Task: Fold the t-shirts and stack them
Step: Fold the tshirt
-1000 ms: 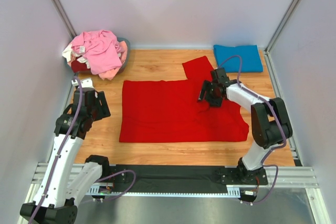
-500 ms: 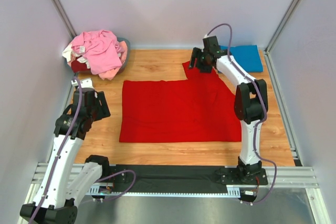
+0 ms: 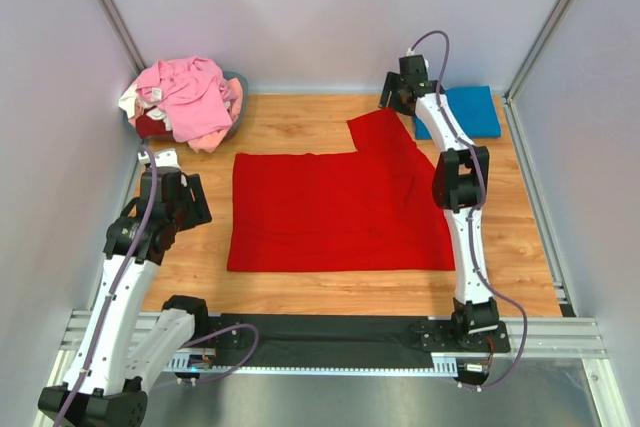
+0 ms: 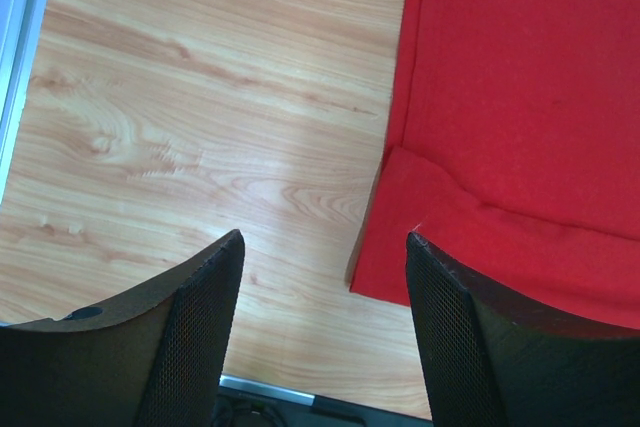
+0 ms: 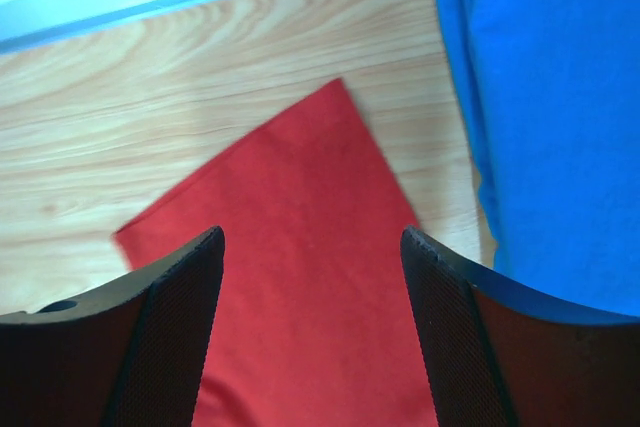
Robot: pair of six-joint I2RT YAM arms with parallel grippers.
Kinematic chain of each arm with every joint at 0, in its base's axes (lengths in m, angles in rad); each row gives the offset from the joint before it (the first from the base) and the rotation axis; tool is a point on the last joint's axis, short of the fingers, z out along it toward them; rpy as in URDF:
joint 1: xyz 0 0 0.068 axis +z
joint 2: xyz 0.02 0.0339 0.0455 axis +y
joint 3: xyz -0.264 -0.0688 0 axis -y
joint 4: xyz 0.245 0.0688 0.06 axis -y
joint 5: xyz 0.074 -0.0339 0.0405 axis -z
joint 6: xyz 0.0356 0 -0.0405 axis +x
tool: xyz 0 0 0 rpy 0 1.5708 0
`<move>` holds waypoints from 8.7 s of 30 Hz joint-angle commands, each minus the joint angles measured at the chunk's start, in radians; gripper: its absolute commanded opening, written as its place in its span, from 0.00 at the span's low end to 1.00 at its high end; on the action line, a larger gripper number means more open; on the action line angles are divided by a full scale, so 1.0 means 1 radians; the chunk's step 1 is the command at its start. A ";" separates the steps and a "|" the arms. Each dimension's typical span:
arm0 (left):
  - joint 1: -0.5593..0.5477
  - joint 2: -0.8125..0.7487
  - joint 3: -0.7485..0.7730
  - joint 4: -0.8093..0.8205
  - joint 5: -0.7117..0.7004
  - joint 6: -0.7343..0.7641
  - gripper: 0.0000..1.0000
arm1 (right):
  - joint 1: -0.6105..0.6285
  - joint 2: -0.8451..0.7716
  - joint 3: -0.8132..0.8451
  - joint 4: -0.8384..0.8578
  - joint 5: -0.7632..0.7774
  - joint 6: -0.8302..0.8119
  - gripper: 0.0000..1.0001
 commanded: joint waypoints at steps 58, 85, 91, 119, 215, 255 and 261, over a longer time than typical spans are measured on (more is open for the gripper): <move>0.010 0.422 0.097 0.275 0.203 -0.088 0.68 | -0.046 -0.281 -0.165 0.095 -0.142 -0.008 0.00; -0.097 1.547 1.160 0.037 -0.023 -0.065 0.67 | -0.160 -0.504 -0.476 0.032 -0.118 -0.065 0.00; -0.097 1.556 1.142 0.019 -0.081 -0.056 0.68 | -0.206 -0.488 -0.481 0.036 -0.151 -0.053 0.00; -0.100 1.707 1.196 0.175 0.068 -0.129 0.47 | -0.204 -0.448 -0.492 0.049 -0.254 -0.017 0.00; -0.037 0.938 0.390 0.359 0.090 0.055 0.00 | -0.096 -1.336 -1.546 0.152 -0.009 0.104 0.01; -0.220 1.016 0.255 0.467 0.033 -0.081 0.45 | 0.041 -1.067 -1.671 0.292 -0.027 0.249 0.46; -0.272 1.070 0.266 0.327 -0.022 -0.135 0.41 | 0.119 -0.826 -1.461 0.189 -0.013 0.242 0.49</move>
